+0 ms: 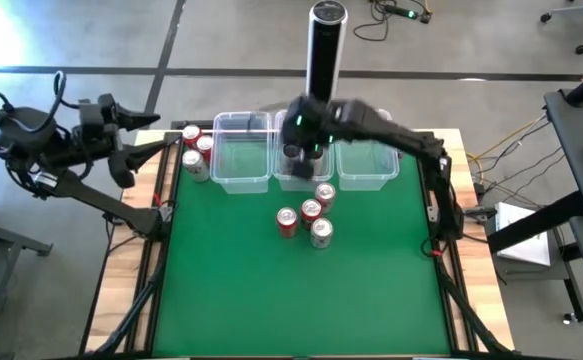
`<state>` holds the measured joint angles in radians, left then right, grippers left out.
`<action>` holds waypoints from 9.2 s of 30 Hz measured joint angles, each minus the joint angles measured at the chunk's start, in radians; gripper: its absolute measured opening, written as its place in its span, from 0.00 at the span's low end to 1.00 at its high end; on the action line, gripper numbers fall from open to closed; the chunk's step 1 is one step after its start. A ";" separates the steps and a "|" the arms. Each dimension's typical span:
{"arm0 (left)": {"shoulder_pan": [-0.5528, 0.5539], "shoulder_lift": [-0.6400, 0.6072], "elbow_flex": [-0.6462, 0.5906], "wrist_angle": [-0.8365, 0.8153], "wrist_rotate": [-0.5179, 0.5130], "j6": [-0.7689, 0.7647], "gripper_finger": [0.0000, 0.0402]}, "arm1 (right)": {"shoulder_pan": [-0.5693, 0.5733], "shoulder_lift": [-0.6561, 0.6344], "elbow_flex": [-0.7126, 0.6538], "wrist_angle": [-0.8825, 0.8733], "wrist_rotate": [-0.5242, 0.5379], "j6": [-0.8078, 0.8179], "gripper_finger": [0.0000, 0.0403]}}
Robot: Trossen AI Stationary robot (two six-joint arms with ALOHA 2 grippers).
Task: Sort soda cans
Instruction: Put the red soda can into the right transparent bin
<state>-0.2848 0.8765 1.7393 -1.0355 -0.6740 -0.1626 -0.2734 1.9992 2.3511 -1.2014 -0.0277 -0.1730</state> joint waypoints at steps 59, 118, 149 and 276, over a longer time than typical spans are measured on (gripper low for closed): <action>-0.001 -0.159 -0.523 0.576 0.408 0.033 0.75 | 0.253 0.011 -0.648 0.489 0.027 0.337 0.81; -0.002 -0.239 -0.524 0.546 0.175 0.066 0.75 | -0.415 -0.516 -1.006 0.346 0.101 0.219 0.74; -0.001 -0.324 -0.524 0.541 -0.105 0.086 0.75 | -0.526 -0.314 -1.079 0.580 0.055 0.174 0.84; -0.001 -0.261 -0.524 0.504 0.128 0.017 0.75 | -0.309 -0.554 -0.776 -0.009 0.189 0.339 0.72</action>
<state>-0.2859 0.6151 1.2156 -0.5319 -0.5465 -0.1453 -0.5821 1.4457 1.5755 -1.2102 0.1612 0.1656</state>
